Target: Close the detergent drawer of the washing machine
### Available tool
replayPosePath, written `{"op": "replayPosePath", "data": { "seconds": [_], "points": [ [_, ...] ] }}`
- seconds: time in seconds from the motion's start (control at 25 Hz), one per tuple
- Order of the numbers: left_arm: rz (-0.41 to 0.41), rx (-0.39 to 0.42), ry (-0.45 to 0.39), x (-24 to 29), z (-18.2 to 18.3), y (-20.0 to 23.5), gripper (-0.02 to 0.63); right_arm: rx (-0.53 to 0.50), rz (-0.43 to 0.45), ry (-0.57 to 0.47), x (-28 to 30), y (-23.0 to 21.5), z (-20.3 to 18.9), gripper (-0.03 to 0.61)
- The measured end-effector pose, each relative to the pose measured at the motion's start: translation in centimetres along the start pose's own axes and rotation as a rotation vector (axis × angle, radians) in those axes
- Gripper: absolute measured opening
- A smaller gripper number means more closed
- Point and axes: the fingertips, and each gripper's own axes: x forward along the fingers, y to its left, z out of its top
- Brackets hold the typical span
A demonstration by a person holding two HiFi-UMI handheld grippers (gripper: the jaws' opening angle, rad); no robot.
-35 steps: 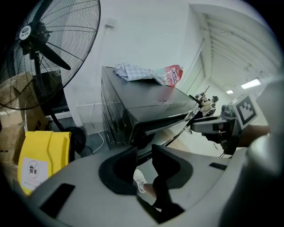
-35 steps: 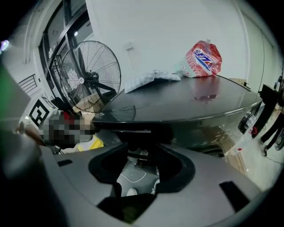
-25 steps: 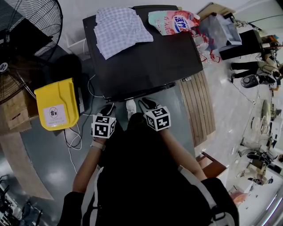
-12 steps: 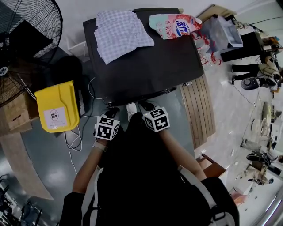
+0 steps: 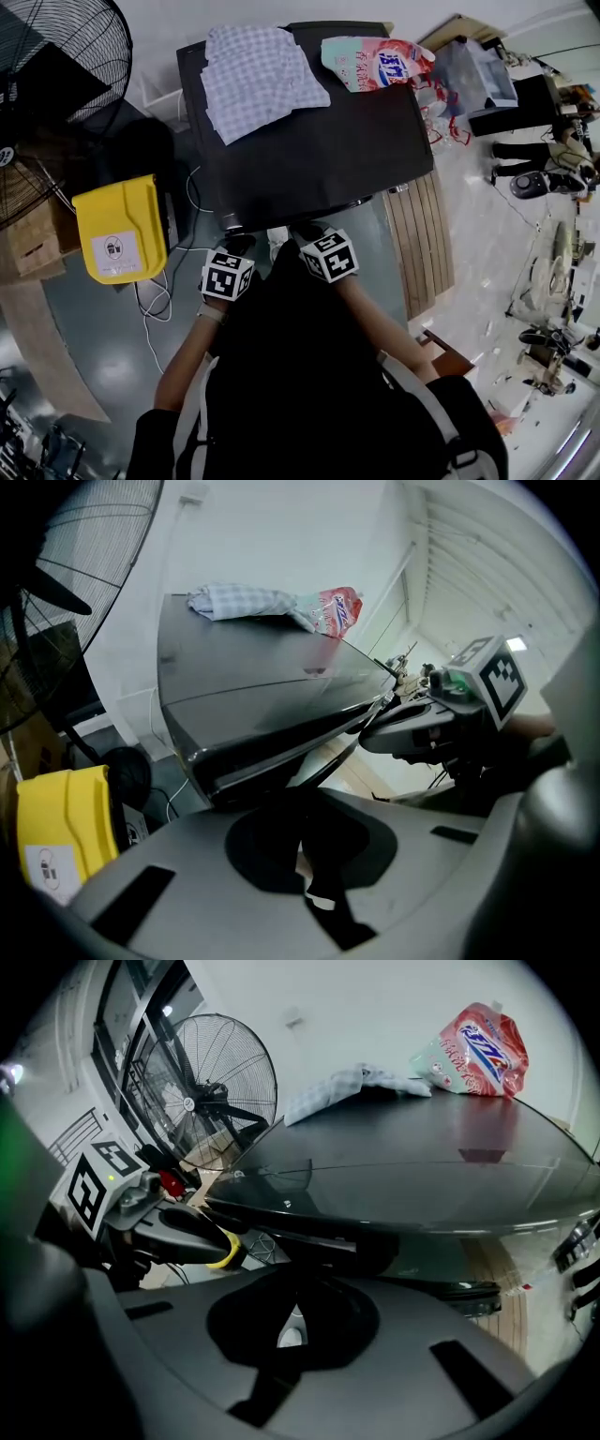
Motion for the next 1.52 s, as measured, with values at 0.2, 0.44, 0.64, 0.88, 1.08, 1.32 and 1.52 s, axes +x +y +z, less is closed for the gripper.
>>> {"op": "replayPosePath", "data": {
  "seconds": [0.2, 0.44, 0.64, 0.88, 1.08, 1.32, 1.52],
  "points": [
    [0.023, -0.015, -0.007, 0.3, 1.1, 1.0, 0.011, -0.026, 0.001, 0.010, 0.2, -0.5, 0.8, 0.015],
    [-0.008, -0.032, 0.022, 1.1, 0.9, 0.9, 0.011, -0.027, 0.035, 0.050, 0.7, -0.5, 0.6, 0.015],
    [-0.011, -0.030, 0.019, 1.2, 0.9, 0.9, 0.011, -0.028, 0.028, 0.037, 0.5, -0.5, 0.7, 0.015],
    [-0.006, 0.006, -0.010, 0.3, 1.4, 0.6, 0.011, -0.001, -0.008, -0.050, -0.5, -0.5, 1.2, 0.017],
    [-0.021, 0.079, -0.042, -0.9, 2.5, -0.5, 0.011, 0.021, -0.021, -0.097, -2.2, 0.1, 1.2, 0.017],
    [-0.046, 0.167, -0.149, -3.8, 5.8, -2.7, 0.011, 0.023, -0.041, -0.222, -6.2, 1.5, 3.5, 0.017],
    [-0.084, 0.215, -0.301, -7.1, 10.0, -4.8, 0.011, -0.016, -0.068, -0.353, -10.7, 2.7, 6.6, 0.017]
  ]
}}
